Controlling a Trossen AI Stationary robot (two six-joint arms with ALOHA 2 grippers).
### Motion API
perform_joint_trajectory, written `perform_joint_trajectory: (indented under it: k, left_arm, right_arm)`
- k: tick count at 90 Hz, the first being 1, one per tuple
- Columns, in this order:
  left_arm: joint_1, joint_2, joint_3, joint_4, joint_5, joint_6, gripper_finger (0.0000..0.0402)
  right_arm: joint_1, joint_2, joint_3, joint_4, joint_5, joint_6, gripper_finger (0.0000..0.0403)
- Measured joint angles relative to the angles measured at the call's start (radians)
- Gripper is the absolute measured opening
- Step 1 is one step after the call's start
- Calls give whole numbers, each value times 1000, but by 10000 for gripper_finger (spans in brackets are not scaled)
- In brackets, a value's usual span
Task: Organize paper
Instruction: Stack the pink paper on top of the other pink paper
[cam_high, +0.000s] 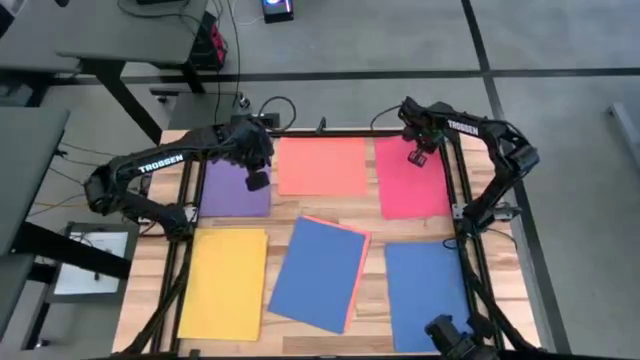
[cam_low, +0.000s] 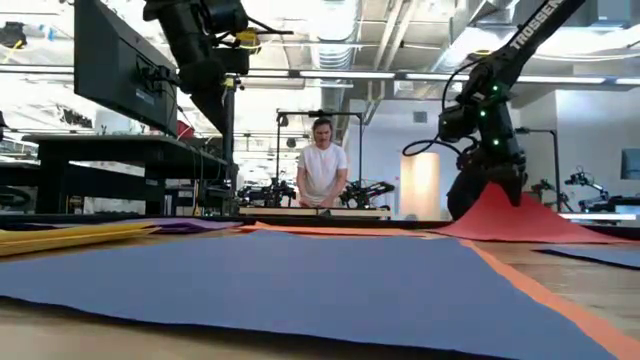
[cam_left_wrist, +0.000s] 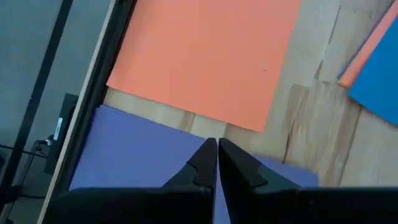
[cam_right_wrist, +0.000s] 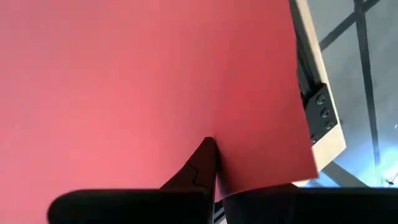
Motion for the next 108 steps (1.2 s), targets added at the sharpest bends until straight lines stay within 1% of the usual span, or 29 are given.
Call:
perform_joint_trajectory:
  k: [9,23,29,40,51,68,84,100,108]
  left_arm:
    - [0,0,0,0,0,-1,0]
    - [0,0,0,0,0,6,0]
    - [0,0,0,0,0,2,0]
    - [0,0,0,0,0,1,0]
    - [0,0,0,0,0,0,0]
    - [0,0,0,0,0,0,0]
    - [0,0,0,0,0,-2,0]
    - [0,0,0,0,0,-1,0]
    - [0,0,0,0,0,-1,0]
  right_arm:
    - [-1,0,0,2,0,-23,16]
    - [7,0,0,3,6,-51,67]
    - [16,0,0,7,51,-53,90]
    - [32,0,0,-20,188,-94,125]
    - [40,0,17,-70,205,-113,147]
    - [40,-1,25,-86,204,-112,157]
    - [33,-1,25,-30,204,-119,157]
    - [35,-1,26,10,202,-74,157]
    - [40,-1,26,4,202,-115,157]
